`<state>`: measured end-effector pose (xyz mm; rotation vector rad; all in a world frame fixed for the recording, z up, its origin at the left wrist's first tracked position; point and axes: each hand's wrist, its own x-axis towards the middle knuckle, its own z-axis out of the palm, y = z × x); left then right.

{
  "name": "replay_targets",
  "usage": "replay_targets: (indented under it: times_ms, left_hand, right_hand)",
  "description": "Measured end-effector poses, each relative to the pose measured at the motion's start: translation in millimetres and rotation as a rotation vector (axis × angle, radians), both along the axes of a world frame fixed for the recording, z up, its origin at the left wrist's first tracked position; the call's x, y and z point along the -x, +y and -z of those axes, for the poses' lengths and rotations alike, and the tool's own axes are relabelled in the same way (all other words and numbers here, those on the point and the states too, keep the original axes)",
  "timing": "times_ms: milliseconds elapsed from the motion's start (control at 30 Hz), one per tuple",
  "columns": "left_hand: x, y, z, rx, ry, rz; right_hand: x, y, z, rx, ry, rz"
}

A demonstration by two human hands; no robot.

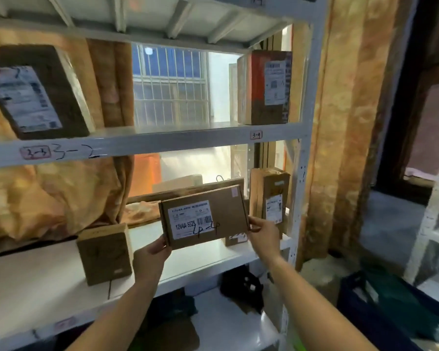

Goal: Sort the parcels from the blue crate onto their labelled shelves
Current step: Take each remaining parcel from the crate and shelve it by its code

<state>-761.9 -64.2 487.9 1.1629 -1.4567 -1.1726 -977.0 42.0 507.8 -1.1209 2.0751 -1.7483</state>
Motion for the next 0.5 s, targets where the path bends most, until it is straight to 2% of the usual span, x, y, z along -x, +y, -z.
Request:
replay_targets:
  times_ms: [133,300,400,500]
  left_hand:
    - [33,-54,56,-0.114,-0.057,-0.061]
    - [56,-105,116,-0.338,0.135,-0.293]
    - [75,-136,144,-0.346,0.201,-0.409]
    - [93,-159,167,-0.316,0.117,-0.429]
  right_hand:
    - [46,-72,51,-0.141,0.003,-0.125]
    - [68,-143,119,-0.266,-0.164,-0.258]
    - [86,-176,152,-0.267,-0.187,-0.265]
    - [103,-202,175,-0.267,-0.18,-0.264]
